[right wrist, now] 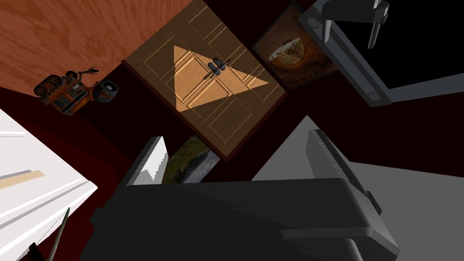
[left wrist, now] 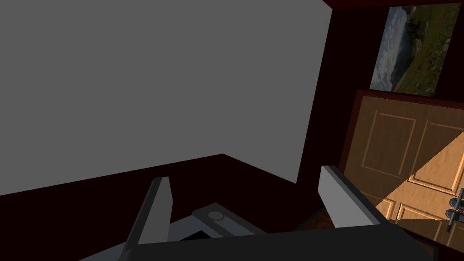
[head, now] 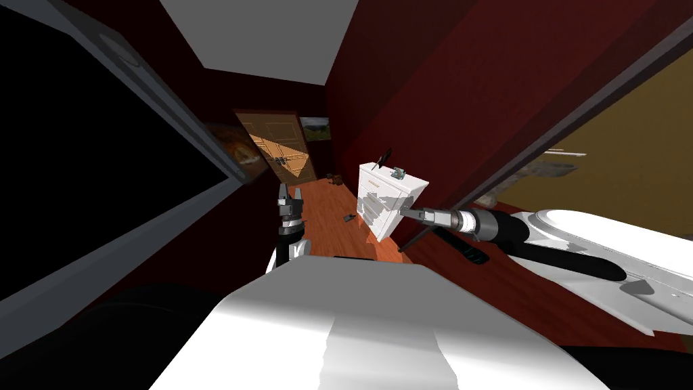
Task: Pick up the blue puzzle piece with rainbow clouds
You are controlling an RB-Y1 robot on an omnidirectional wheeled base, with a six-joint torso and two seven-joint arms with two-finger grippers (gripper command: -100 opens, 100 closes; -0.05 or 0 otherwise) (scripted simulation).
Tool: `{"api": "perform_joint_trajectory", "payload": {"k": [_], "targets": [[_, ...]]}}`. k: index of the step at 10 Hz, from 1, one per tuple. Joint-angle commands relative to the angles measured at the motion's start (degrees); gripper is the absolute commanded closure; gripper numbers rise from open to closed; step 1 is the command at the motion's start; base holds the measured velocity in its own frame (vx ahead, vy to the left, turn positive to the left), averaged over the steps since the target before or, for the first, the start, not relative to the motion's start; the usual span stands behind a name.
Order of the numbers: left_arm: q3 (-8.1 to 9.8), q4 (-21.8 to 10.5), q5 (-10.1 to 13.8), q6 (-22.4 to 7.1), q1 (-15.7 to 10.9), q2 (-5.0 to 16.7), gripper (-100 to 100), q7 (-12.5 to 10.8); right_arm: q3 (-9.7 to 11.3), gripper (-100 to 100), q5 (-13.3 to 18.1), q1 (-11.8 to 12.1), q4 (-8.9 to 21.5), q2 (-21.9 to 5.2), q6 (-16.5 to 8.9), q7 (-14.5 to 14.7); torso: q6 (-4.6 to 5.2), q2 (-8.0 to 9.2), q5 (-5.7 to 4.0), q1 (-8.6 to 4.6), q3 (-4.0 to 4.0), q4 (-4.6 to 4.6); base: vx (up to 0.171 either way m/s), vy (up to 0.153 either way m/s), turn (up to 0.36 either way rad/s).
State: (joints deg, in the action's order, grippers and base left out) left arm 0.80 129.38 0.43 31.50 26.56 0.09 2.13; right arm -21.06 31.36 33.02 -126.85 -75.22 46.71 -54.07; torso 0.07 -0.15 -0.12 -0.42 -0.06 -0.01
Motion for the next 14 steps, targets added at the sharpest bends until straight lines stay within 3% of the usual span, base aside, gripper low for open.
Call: {"api": "perform_joint_trajectory", "payload": {"k": [1, 2, 3, 4, 6, 7, 8, 9, 11, 12, 13, 14], "targets": [[0.00, 0.0, 0.0, 0.0, 0.0, 0.0, 0, 0.0, -0.1, -100, 0.3, -0.3, 0.3, -1.8, 0.3, -1.6, 0.00, 0.00, 0.00, 0.00, 0.00, 0.00, -0.009, -0.016, 0.004], [0.00, 0.0, 0.0, 0.0, 0.0, 0.0, 0, 0.0, -2.0, -100, 2.7, -0.9, 1.4, -4.0, 2.7, -4.0, 0.02, -0.06, 0.00, 0.05, -0.03, -0.01, -0.014, -0.021, 0.247], [-0.01, 0.0, 0.0, 0.0, 0.0, 0.0, 0, 0.0, -2.0, -100, 2.7, -0.9, 1.4, -5.6, 2.7, -5.3, -0.05, -0.09, 0.02, 0.04, -0.06, -0.03, -0.010, -0.030, 0.179], [0.00, 0.0, 0.0, 0.0, 0.0, 0.0, 0, 0.0, -3.8, -100, 5.1, -1.4, 2.7, -7.3, 5.0, -7.0, 0.00, -0.11, 0.01, 0.03, -0.07, -0.03, 0.002, -0.041, 0.246], [0.00, 0.0, 0.0, 0.0, 0.0, 0.0, 0, 0.0, -3.8, -100, 5.1, -1.4, 2.7, -9.3, 5.0, -9.0, 0.01, -0.16, -0.01, -0.03, -0.09, -0.04, -0.002, -0.031, 0.065], [0.00, 0.0, 0.0, 0.0, 0.0, 0.0, 0, 0.0, -5.6, -100, 7.6, -2.0, 3.9, -11.8, 7.5, -11.3, 0.03, -0.13, -0.01, 0.04, -0.08, -0.03, 0.004, -0.021, 0.264], [0.00, 0.0, 0.0, 0.0, 0.0, 0.0, 0, 0.0, -5.6, -100, 7.6, -2.0, 3.9, -12.8, 7.5, -12.6, -0.05, -0.18, 0.01, 0.05, -0.11, -0.05, 0.010, -0.036, 0.139], [0.00, 0.0, 0.0, 0.0, 0.0, 0.0, 0, 0.0, -7.4, -100, 9.9, -2.7, 5.2, -14.9, 9.9, -14.2, 0.02, -0.20, 0.00, 0.01, -0.12, -0.05, 0.030, -0.043, 0.262], [0.01, 0.0, 0.0, 0.0, 0.0, 0.0, 0, 0.0, -7.4, -100, 9.9, -2.7, 5.2, -16.1, 10.0, -16.1, 0.03, -0.27, -0.01, -0.02, -0.16, -0.06, 0.021, -0.032, 0.038], [0.01, 0.0, 0.0, 0.0, 0.0, 0.0, 0, 0.0, -9.1, -100, 12.3, -3.3, 6.5, -18.7, 12.5, -18.4, 0.05, -0.22, -0.01, 0.04, -0.13, -0.05, 0.042, -0.022, 0.209], [0.00, 0.0, 0.0, 0.0, 0.0, 0.0, 0, 0.0, -9.1, -100, 12.3, -3.3, 6.5, -19.2, 12.5, -19.6, -0.03, -0.31, 0.01, 0.05, -0.18, -0.08, 0.041, -0.036, 0.140], [0.00, 0.0, 0.0, 0.0, 0.0, 0.0, 0, 0.0, -10.8, -100, 14.6, -3.9, 7.8, -21.7, 14.7, -21.3, 0.03, -0.32, 0.00, 0.02, -0.19, -0.08, 0.062, -0.055, 0.236]]}}
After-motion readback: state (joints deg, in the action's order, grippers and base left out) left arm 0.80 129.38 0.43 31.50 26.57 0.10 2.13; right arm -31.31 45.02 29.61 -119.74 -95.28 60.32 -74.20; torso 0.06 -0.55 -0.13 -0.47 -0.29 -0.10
